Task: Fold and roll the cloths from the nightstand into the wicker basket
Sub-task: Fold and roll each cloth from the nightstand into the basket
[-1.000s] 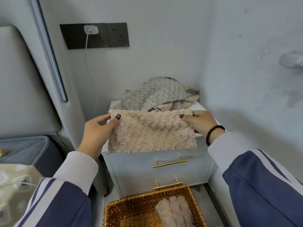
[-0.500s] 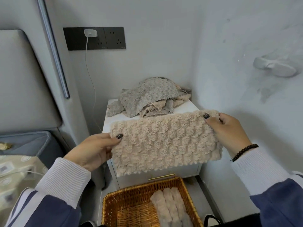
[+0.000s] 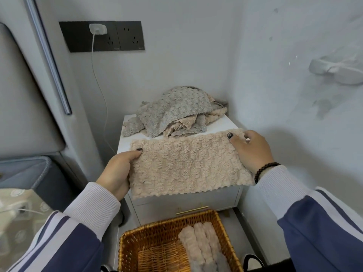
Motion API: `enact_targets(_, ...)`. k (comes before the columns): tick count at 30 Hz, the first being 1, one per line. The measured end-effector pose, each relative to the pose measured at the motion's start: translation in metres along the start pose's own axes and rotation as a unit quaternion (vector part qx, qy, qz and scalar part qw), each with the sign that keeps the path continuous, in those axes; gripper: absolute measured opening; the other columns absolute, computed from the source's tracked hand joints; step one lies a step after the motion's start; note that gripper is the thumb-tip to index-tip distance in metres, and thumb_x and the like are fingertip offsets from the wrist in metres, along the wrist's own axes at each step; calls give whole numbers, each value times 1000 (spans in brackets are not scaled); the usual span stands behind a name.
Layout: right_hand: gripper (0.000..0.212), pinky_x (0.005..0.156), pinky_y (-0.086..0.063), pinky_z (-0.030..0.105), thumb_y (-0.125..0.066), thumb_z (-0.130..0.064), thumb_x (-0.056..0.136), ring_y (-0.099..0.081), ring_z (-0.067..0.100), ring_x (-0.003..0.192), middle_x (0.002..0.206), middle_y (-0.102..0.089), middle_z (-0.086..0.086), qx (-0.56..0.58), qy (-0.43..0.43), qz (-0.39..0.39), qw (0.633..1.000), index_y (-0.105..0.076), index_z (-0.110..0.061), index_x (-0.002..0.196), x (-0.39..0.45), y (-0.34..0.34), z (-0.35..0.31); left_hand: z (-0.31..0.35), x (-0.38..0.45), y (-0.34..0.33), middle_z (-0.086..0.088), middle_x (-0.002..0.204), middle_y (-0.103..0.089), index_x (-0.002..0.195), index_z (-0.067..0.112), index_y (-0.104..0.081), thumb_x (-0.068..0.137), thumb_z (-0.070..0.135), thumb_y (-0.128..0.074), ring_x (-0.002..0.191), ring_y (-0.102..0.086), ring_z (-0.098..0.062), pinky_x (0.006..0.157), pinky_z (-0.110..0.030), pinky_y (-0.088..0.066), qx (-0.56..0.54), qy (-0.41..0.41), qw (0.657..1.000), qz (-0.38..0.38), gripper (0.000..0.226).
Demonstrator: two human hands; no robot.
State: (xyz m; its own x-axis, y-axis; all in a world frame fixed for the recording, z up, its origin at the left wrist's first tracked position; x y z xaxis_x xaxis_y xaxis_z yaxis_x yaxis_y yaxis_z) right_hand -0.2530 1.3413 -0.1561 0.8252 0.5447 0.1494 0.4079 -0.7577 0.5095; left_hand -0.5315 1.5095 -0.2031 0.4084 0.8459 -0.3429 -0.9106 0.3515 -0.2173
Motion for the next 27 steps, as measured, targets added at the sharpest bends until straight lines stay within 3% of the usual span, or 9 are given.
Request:
enact_targets(3,24,59,-40,28,-57,-38,91,-48,13,66,80,-51,-7,19,-3,-4,1000,-52,-15,97,-6,-10,-9,0,6,-7,-14,100,-69,116,-3,-60,97,10,-50,84,-67,-26,67,-34,-52,56,-13,998,-3,26)
enact_targets(5,21,59,-44,29,-59,-37,90,-52,17,67,82,-56,-3,46,0,-17,999,-53,-18,93,-13,-21,-18,-4,7,-14,-12,97,-70,114,1,-62,96,10,-52,81,-67,-24,65,-32,-54,85,-13,996,-17,23)
enact_targets(8,14,50,-39,22,-61,-35,88,-54,13,64,84,-59,-5,60,23,-52,997,-54,-23,93,-27,-40,-34,-12,7,-24,-11,96,-73,109,4,-65,96,12,-53,80,-70,-23,68,-32,-57,95,-8,995,-41,19)
enact_targets(15,10,51,-33,21,-63,-26,83,-46,8,54,65,-52,-7,52,69,-155,984,-55,-23,88,-61,-88,-58,-16,3,-40,-12,95,-74,108,5,-67,98,10,-49,84,-71,-23,76,-34,-57,56,-38,995,-70,21)
enact_targets(18,10,55,-41,24,-63,-26,81,-56,14,61,70,-58,-1,63,75,-168,981,-55,-24,86,-69,-99,-63,-15,0,-43,-12,90,-75,106,3,-66,99,9,-46,79,-72,-21,72,-32,-59,48,-45,995,-69,23)
enact_targets(22,12,69,-58,36,-65,-24,81,-68,23,70,82,-68,9,111,75,-194,972,-58,-26,89,-77,-112,-73,-14,-3,-45,-26,110,-67,114,-3,-62,100,12,-41,97,-67,-35,90,-46,-53,31,-39,996,-77,30)
enact_targets(25,13,60,-55,24,-56,-18,90,-67,13,62,85,-70,6,178,61,-233,954,-64,-23,100,-82,-120,-79,-15,-5,-47,-26,117,-64,122,-3,-60,100,29,-43,108,-62,-39,96,-50,-47,-5,-8,995,-95,42)
enact_targets(27,26,52,-45,15,-46,-10,94,-64,8,60,86,-69,-3,199,59,-248,946,-64,-25,104,-82,-126,-81,-12,-6,-46,-21,108,-68,118,2,-64,98,42,-43,100,-66,-34,94,-47,-49,-35,4,994,-106,50)
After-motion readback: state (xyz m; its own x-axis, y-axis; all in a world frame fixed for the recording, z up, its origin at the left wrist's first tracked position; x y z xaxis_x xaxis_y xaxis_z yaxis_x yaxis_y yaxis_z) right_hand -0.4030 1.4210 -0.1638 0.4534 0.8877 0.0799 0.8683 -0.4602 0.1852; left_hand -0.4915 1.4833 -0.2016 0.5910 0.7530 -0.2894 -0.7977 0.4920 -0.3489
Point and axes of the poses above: each hand's wrist, its own x-axis towards the middle knuckle, its own y-axis out of the back of the hand, z = x × y, the point moved 9 cm from there along x, towards the middle knuckle
